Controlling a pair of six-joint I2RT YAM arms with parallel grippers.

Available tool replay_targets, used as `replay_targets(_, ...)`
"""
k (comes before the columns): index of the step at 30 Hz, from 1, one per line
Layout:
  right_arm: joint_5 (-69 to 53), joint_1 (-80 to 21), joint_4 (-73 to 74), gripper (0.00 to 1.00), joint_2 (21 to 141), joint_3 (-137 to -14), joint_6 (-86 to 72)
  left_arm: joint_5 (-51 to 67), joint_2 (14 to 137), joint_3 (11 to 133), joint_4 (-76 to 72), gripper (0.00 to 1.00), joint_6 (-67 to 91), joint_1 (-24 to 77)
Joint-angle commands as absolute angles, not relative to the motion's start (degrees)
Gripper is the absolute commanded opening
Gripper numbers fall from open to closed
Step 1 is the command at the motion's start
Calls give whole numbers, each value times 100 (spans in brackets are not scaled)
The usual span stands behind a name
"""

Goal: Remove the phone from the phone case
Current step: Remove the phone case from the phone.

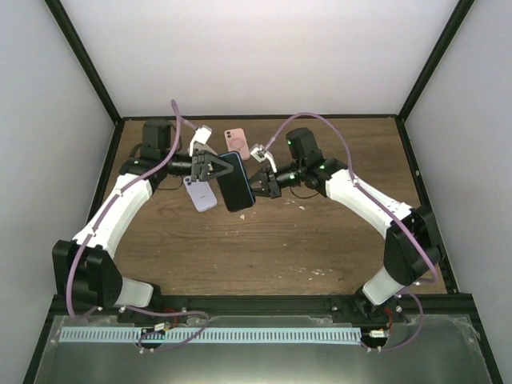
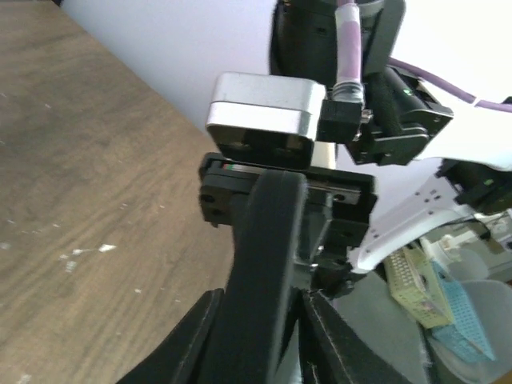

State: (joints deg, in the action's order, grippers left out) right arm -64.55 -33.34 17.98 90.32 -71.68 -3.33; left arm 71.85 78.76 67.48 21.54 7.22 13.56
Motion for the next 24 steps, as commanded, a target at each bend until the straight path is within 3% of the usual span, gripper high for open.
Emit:
replay_targets(1,-6535,-3429,478,1,8823,-7456,-1110,6112,8224,7161,2795,33,504,1176)
replay_targets(5,-6205,-3148,-110,1,8880,-7293,-1930,5767,8183,7541,2886,58,449,1014)
replay_targets(8,-5993,-2950,-539,1,8910,-7138,-2492,5291,8022,7705,2895,69,283,942)
replay_targets(11,-5661,-2838,-757,1,8948,-7061,-2960,4789,7772,7683,2800,87,74,975)
replay_targets(18,-5587,-2760,-921,1,9215,-7293,-4018,3524,7430,7552,2893,91,-620,1468)
replay_targets(24,-4867,-2750,-229,1,9305,-7625,-4745,2382,7160,7356,2847,89,-1442,2199)
